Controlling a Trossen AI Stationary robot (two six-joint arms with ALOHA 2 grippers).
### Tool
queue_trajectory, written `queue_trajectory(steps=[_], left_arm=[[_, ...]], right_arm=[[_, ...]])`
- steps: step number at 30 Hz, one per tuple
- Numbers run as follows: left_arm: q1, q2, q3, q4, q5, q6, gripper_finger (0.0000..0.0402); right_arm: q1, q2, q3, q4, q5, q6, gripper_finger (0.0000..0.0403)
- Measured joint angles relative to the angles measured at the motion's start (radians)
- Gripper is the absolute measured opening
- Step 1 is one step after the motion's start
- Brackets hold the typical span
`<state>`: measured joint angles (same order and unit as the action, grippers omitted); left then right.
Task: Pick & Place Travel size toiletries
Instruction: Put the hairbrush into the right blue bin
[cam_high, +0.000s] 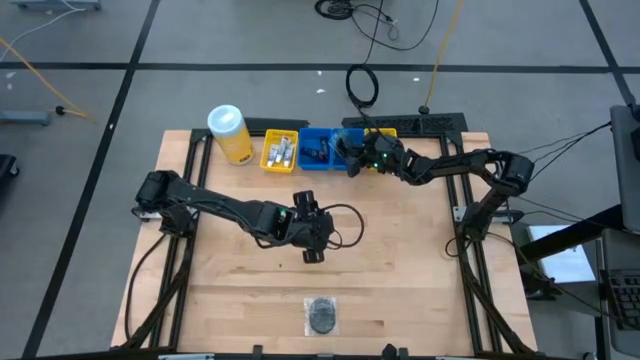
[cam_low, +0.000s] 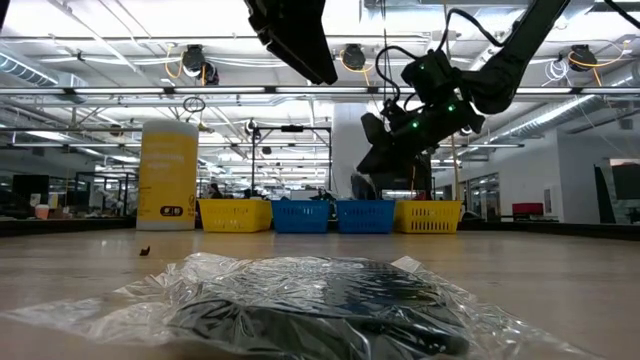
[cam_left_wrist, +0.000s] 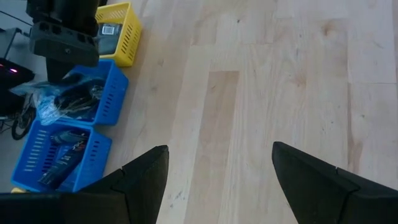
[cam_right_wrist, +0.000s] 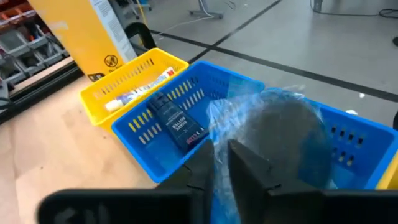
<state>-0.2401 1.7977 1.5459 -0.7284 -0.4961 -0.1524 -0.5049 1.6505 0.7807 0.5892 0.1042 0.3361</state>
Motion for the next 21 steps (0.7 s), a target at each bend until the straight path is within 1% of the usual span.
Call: queue_trajectory(steps=[8,13,16,21], left_arm=[[0.0,0.0,0.0,0.0,0.0,-0.003,0.0285],[0.0,0.0,0.0,0.0,0.0,-0.006,0.0285],[0.0,0.0,0.0,-0.002,0.01,-0.005,0.0285],[0.0,0.0,0.0,-0.003,0.105,0.01,0.0285]], right_arm=[[-0.006,0.0,0.0,-0.002,0.0,-0.008,0.0113],[-0.003,0.0,0.0,0.003,-0.006,-0.007,0.0143],[0.002,0.0,0.0,0.014,-0.062,0.019,0.015],[0.021,0.0,0.0,0.083,-0.258,0.015,0.0146]])
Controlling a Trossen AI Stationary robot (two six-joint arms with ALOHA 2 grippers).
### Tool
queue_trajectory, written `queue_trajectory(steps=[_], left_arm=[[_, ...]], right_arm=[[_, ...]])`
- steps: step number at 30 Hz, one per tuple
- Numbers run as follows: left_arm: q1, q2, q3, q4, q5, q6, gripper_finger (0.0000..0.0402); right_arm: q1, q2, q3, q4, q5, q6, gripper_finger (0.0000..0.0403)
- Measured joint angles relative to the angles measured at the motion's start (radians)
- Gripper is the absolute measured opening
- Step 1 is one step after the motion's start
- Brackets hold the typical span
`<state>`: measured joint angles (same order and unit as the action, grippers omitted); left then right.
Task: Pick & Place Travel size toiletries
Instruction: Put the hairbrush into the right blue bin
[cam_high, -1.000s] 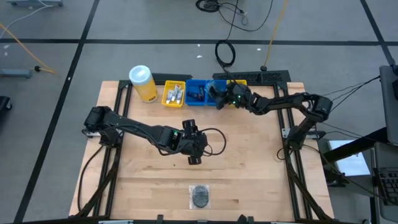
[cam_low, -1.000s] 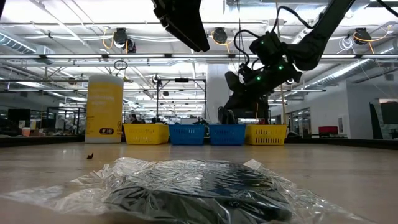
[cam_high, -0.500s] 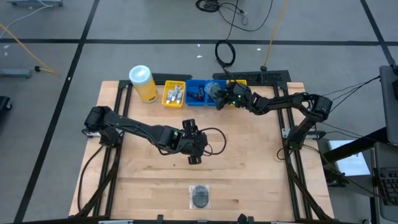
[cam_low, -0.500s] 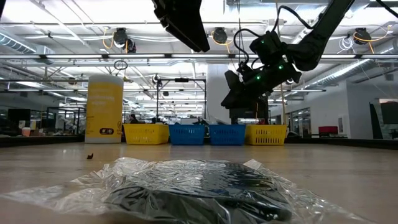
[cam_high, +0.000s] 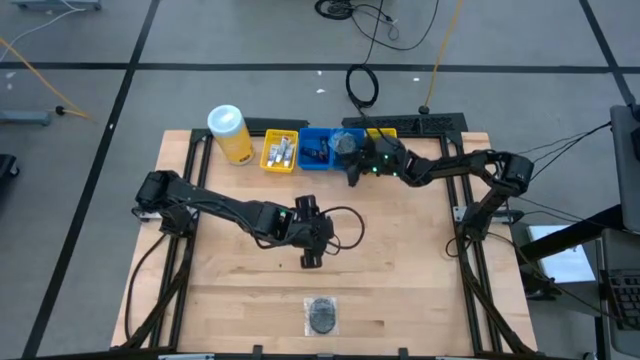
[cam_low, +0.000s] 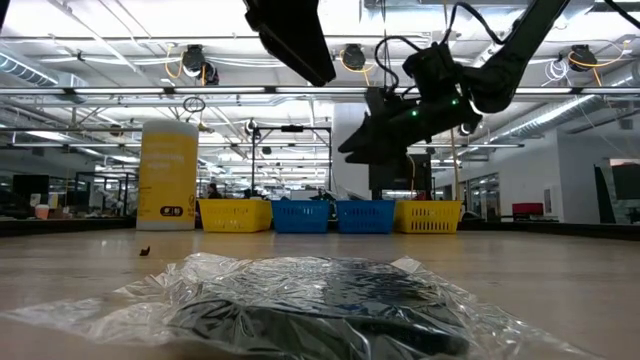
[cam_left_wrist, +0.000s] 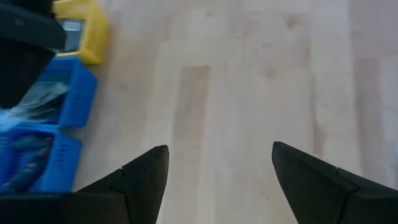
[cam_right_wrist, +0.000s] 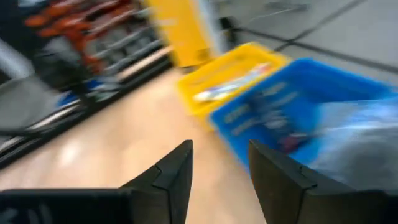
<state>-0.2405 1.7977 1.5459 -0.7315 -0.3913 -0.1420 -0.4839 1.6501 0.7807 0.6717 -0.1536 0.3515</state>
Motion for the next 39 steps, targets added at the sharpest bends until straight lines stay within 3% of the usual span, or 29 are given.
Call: queue_trajectory(steps=[6,12,20,25,39], left_arm=[[-0.009,0.0,0.0,-0.005,0.05,0.002,0.0285],[-0.011,0.0,0.0,-0.034,0.053,-0.011,0.0285],[-0.022,0.0,0.0,-0.088,0.054,-0.017,0.0285],[-0.032,0.0,0.0,-0.111,0.108,-0.018,0.0285],[-0.077,0.0,0.0,-0.113,0.217,-0.024,0.0285]], right_arm=[[0.041,-0.008,0.0,-0.017,-0.239,-0.011,0.0137],[0.107,-0.007,0.0,-0.115,-0.396,-0.031,0.0135],[0.233,-0.007,-0.001,-0.316,-0.428,-0.057,0.0134],[0.324,-0.007,-0.001,-0.37,-0.428,-0.049,0.0134],[0.594,-0.007,-0.001,-0.38,-0.419,0.104,0.0134]])
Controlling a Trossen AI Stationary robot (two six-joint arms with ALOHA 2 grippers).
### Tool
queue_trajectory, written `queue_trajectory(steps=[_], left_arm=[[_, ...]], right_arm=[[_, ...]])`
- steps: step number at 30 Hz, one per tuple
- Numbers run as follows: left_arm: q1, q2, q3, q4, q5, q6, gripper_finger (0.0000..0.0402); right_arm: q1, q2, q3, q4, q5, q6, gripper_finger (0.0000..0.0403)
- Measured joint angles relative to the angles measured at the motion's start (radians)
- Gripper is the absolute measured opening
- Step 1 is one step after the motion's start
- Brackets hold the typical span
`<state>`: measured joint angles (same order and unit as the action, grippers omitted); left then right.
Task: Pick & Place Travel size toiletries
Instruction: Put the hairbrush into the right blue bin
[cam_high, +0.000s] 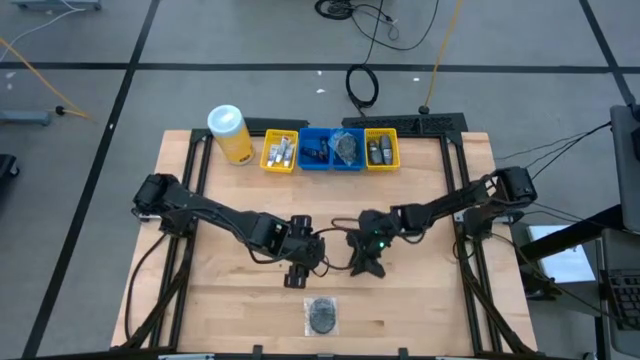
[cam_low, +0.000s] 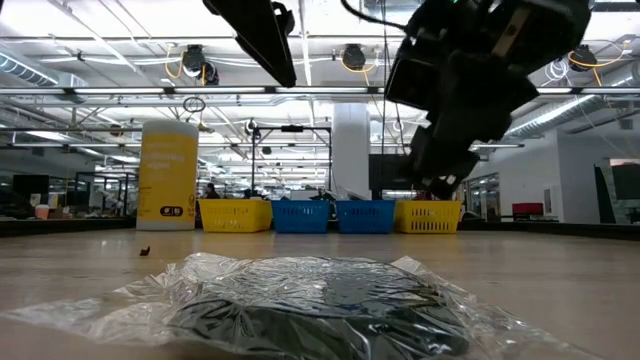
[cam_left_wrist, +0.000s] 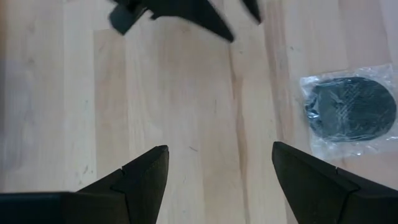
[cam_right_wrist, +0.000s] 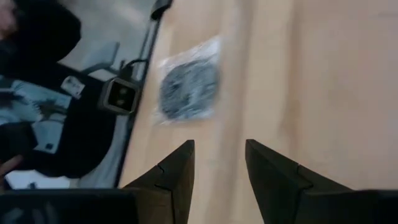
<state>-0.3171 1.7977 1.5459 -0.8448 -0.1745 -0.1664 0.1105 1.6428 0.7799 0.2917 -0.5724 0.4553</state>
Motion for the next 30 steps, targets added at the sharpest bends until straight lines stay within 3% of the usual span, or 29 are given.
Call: queue_trajectory(steps=[4,8,14,24,30], left_arm=[[-0.017,0.0,0.0,0.0,0.004,0.0,0.0285],[-0.034,0.0,0.0,0.005,0.048,0.0,0.0285],[-0.068,0.0,0.0,0.031,0.054,0.004,0.0285],[-0.114,0.0,0.0,0.034,0.052,-0.03,0.0285],[-0.125,0.0,0.0,0.035,0.05,-0.038,0.0285]], right_arm=[[0.07,0.001,0.0,0.04,0.012,0.048,0.0134],[0.129,0.013,0.0,0.051,0.105,0.094,0.0134],[0.188,0.123,0.0,0.176,0.139,0.183,0.0134],[0.22,0.295,0.003,0.486,0.146,0.319,0.0134],[0.219,0.309,0.003,0.48,0.177,0.332,0.0134]])
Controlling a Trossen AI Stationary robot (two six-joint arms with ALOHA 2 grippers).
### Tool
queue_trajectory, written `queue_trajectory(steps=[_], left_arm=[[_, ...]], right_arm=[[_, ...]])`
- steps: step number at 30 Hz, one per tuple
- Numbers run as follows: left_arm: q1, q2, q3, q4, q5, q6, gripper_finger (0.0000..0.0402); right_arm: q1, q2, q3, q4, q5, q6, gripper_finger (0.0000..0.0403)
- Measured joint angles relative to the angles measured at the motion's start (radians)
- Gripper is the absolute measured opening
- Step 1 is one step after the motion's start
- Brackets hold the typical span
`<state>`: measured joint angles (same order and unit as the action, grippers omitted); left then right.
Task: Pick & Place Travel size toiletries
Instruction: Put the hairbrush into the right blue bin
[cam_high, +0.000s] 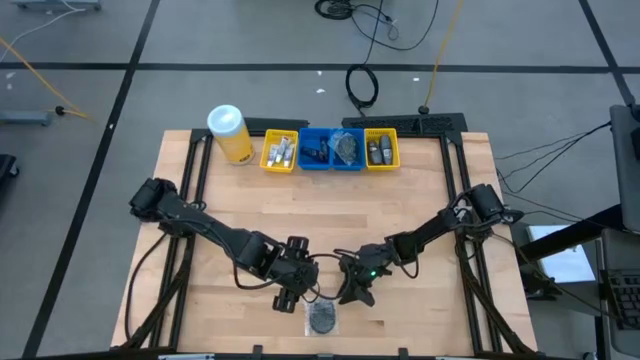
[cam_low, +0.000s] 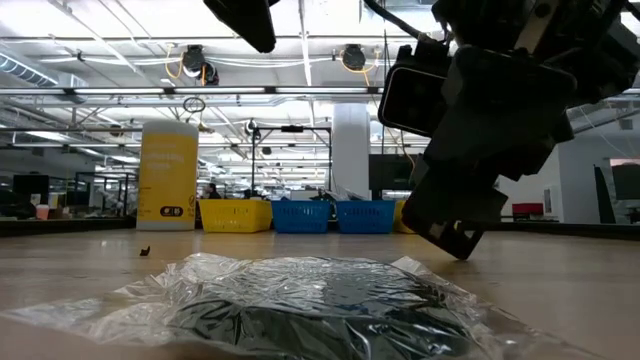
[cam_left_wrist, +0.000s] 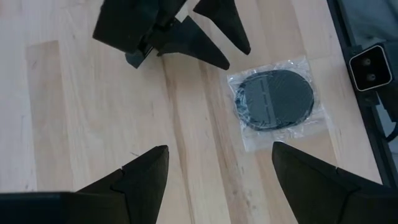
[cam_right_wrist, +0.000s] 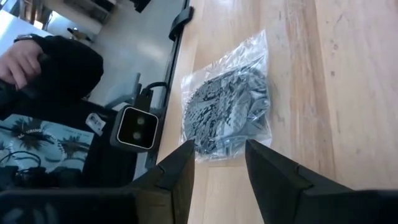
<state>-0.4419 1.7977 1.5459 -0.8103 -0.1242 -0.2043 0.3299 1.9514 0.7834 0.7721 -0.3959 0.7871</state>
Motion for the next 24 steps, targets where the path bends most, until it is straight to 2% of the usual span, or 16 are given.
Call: queue_trajectory(steps=[13,17,19,24], left_arm=[[-0.001,0.0,0.0,0.0,-0.008,0.008,0.0285],[-0.001,0.0,0.0,0.0,-0.008,0.008,0.0285],[-0.001,0.0,0.0,0.0,-0.008,0.008,0.0285],[-0.001,0.0,0.0,0.0,-0.008,0.008,0.0285]], right_arm=[[0.001,0.003,-0.001,-0.161,0.078,-0.021,0.0134],[0.001,0.002,-0.002,-0.181,0.082,-0.096,0.0134],[0.001,-0.015,-0.002,-0.197,0.124,-0.138,0.0133],[-0.003,-0.025,-0.002,-0.225,0.156,-0.162,0.0119]])
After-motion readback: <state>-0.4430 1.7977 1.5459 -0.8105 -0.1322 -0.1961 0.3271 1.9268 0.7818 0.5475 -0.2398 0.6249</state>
